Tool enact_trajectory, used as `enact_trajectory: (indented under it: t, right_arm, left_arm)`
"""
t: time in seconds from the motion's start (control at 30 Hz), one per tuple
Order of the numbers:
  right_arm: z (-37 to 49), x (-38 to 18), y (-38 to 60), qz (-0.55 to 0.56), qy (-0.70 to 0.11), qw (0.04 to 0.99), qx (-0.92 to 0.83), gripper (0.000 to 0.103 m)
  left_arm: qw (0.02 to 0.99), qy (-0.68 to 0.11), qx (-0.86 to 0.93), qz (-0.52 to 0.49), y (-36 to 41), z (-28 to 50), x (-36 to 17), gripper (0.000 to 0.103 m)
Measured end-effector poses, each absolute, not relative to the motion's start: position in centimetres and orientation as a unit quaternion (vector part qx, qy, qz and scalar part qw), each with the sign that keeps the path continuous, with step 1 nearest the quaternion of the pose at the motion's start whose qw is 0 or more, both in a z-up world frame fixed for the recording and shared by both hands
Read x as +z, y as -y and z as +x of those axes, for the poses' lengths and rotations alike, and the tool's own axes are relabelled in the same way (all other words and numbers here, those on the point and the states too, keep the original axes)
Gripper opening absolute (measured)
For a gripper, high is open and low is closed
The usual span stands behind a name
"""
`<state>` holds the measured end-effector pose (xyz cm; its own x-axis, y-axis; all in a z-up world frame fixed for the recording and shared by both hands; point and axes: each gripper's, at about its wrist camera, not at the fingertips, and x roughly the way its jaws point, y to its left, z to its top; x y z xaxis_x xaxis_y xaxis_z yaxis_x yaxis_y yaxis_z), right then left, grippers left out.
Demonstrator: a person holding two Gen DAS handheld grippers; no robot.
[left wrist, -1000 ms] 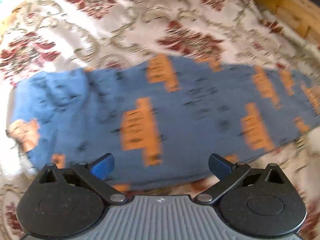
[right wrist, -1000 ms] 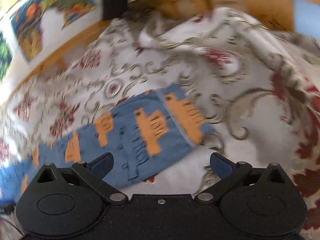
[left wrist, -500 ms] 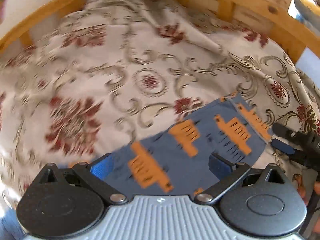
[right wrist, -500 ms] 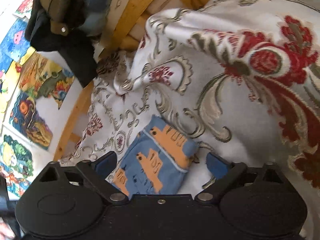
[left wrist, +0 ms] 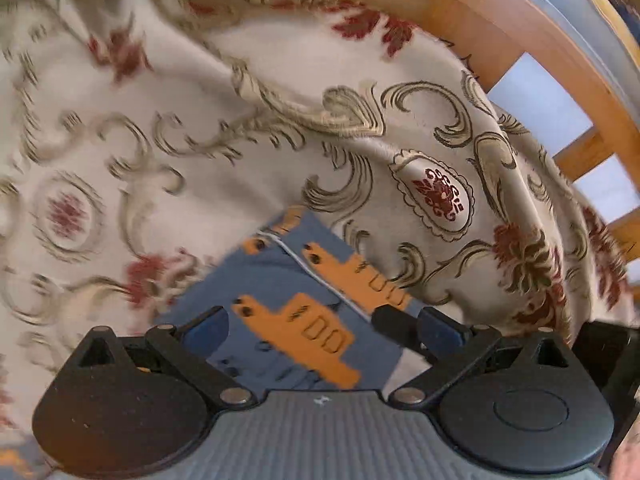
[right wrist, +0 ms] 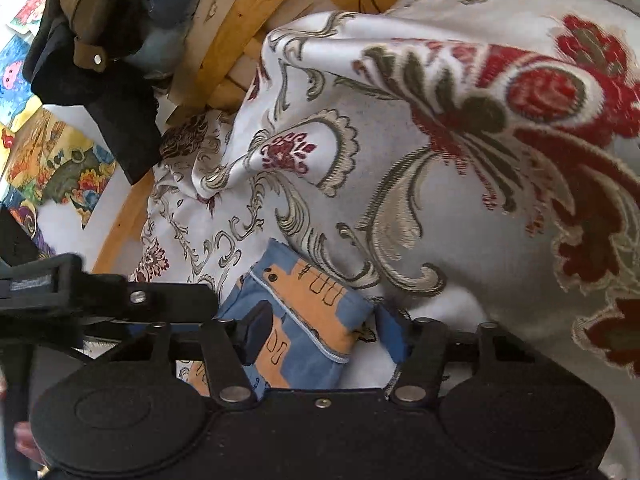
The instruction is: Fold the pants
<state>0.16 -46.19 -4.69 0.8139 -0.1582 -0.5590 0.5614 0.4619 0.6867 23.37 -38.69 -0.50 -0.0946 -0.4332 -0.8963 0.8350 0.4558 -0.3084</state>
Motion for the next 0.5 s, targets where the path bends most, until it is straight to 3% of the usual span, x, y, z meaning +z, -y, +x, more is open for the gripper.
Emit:
enact_trajectory:
  t: [0.27,0.5]
  right_arm:
    - [0.0,-5.4,46.6,0.474,-0.219,0.822,-0.226,0.024]
    - [0.7,-3.0,44.1,0.353,-0.227,0.879,-0.228,0.018]
  left_arm:
    - [0.65,-0.598,-0.457,0.103,38.9,27.0,-3.2,0.103]
    - [0.647,-0.622,-0.437,0.065,37.6,27.5,-2.9,0.103]
